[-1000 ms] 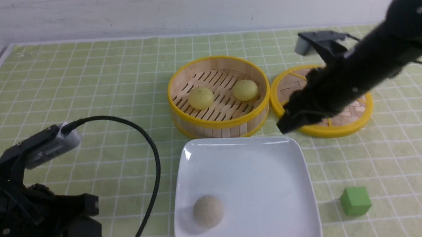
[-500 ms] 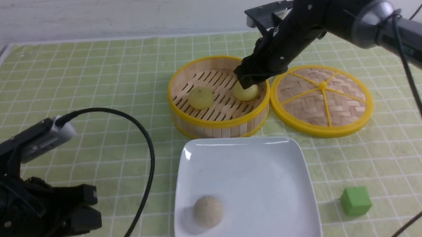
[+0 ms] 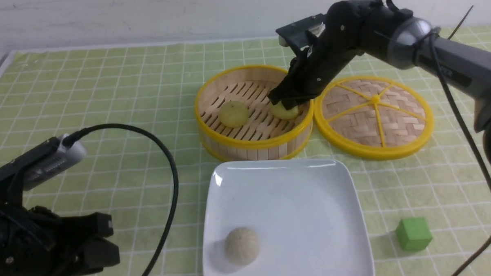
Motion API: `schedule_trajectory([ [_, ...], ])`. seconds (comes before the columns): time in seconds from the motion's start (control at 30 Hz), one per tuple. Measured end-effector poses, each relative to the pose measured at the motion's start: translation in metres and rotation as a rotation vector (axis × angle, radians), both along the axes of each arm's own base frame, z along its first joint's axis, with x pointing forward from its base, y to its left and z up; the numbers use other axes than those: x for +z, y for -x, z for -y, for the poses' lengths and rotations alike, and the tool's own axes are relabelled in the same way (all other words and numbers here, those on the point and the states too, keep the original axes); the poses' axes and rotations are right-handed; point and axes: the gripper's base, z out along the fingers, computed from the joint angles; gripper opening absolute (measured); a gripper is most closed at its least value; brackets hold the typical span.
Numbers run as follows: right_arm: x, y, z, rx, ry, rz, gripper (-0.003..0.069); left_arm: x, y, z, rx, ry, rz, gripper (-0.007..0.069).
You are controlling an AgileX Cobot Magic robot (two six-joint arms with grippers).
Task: Put the steamed buns into the plate on the green tablecloth.
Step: 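Reach toward a bun in the bamboo steamer with the right gripper, then move the steamed bun from the bamboo steamer onto the white plate with the right gripper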
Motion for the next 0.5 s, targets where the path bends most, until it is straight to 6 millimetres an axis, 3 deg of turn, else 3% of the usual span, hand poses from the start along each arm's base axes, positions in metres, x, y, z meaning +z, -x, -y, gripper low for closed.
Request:
schedule_trajectory([
  [0.03, 0.0, 0.0, 0.0, 0.0, 0.0, -0.001, 0.001, 0.0, 0.0, 0.0, 0.0, 0.0, 0.0, 0.021],
  [0.13, 0.078, 0.038, 0.011, 0.031, -0.015, 0.013, 0.0013, 0.0, 0.0, 0.0, 0.0, -0.002, 0.002, 0.0214],
  [0.2, 0.12, 0.069, 0.02, 0.03, -0.057, -0.008, 0.0015, 0.0, -0.001, -0.001, 0.007, -0.007, 0.015, 0.0216],
  [0.27, 0.135, 0.088, 0.025, 0.035, -0.077, -0.02, 0.0015, 0.001, -0.002, -0.001, 0.011, -0.008, 0.024, 0.0216],
  [0.3, 0.143, 0.112, 0.029, 0.044, -0.088, -0.055, 0.0016, 0.001, -0.004, -0.002, 0.02, -0.011, 0.039, 0.0217],
  [0.4, 0.114, 0.131, 0.028, 0.045, -0.058, -0.16, 0.0018, 0.002, -0.005, -0.002, 0.027, -0.014, 0.052, 0.0217],
  [0.47, 0.067, 0.142, 0.021, 0.033, -0.041, -0.241, 0.0022, 0.002, -0.005, -0.002, 0.027, -0.014, 0.053, 0.0217],
  [0.5, 0.033, 0.148, 0.018, 0.013, -0.028, -0.29, 0.0027, 0.002, -0.005, -0.002, 0.028, -0.014, 0.054, 0.0217],
])
